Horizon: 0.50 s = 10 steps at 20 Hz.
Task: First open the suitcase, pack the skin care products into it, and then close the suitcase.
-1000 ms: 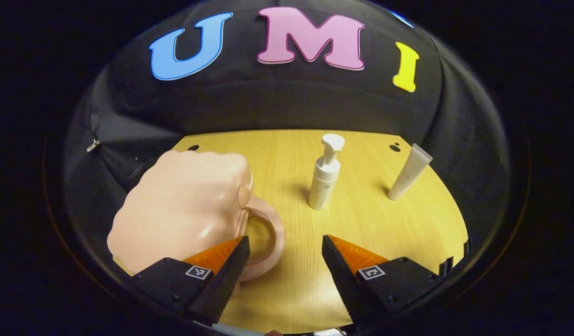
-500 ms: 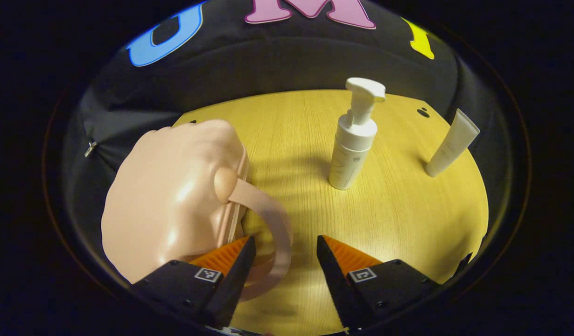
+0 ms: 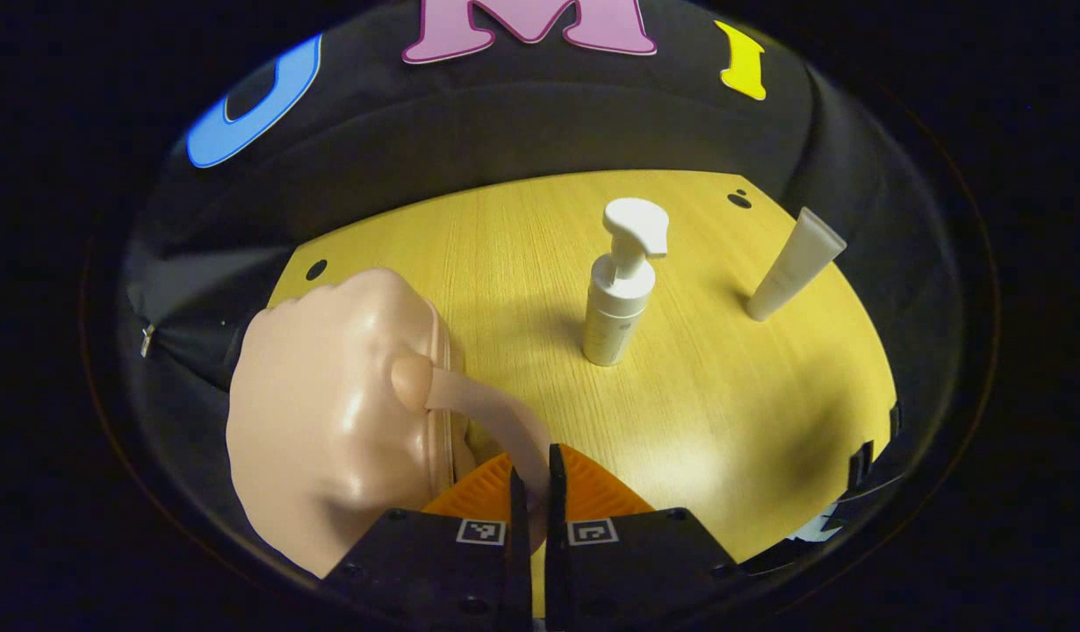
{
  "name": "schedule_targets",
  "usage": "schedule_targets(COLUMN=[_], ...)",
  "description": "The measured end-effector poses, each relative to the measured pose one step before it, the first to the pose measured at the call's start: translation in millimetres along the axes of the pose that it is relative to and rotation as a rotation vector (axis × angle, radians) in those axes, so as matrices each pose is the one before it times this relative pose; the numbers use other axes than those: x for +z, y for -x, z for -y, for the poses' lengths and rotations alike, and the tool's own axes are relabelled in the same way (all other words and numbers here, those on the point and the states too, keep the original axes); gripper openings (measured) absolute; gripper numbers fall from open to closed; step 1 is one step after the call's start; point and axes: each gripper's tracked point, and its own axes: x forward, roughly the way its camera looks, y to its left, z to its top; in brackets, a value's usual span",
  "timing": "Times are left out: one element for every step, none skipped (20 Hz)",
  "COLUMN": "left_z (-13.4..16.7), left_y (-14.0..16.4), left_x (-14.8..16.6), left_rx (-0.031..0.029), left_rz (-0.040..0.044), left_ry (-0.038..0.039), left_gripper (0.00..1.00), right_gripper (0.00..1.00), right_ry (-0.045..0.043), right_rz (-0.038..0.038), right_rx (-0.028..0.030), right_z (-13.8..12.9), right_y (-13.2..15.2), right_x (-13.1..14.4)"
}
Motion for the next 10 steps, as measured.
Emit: schedule_targets(left_z=[-6.02, -6.69, -8.88, -11.06, -13.53, -15.39, -16.8, -19.22, -20.28, -23.43], left_y=[16.14, 19.78, 19.75, 18.3, 16.95, 15.04, 13.61, 11.48, 9.43, 8.94], left_x=[7.84, 8.68, 9.54, 10.27, 10.05, 7.28, 8.58, 7.16, 6.92, 3.23], left_rx=[-0.00792, -0.00338, -0.00021, -0.00135, -0.00092, 0.00567, 0.00784, 0.00786, 0.00787, 0.01811], left_rz=[0.01715, 0.01954, 0.02186, 0.02137, 0.02186, 0.01981, 0.01841, 0.01262, 0.01984, 0.00599], left_ry=[-0.01217, -0.01278, -0.00456, 0.00112, 0.0074, 0.01644, 0.02015, 0.01627, 0.01074, 0.00391], left_gripper=[0.11, 0.11, 0.11, 0.11, 0.11, 0.11, 0.11, 0.11, 0.11, 0.11], right_gripper=[0.98, 0.98, 0.98, 0.98, 0.98, 0.98, 0.98, 0.98, 0.98, 0.98], right_ry=[0.00168, 0.00348, 0.00389, 0.00248, -0.00047, -0.00393, -0.00535, -0.00439, -0.0065, -0.00752], right_rz=[0.00411, 0.0005, -0.00239, -0.00398, -0.00345, -0.00068, -0.00005, 0.00165, 0.00321, 0.00032], right_rx=[0.00507, 0.00699, 0.00888, 0.00919, 0.01051, 0.01233, 0.01279, 0.01157, 0.01085, 0.00923], right_z=[-6.81, -7.14, -7.83, -7.85, -8.1, -9.1, -9.76, -8.8, -9.31, -8.31], right_y=[-3.03, -4.52, -4.31, -4.22, -4.54, -4.67, -4.06, -4.75, -4.23, -4.34], right_x=[0.86, -0.09, -1.43, -0.85, -0.02, 0.9, 1.81, 1.82, 2.18, 1.37])
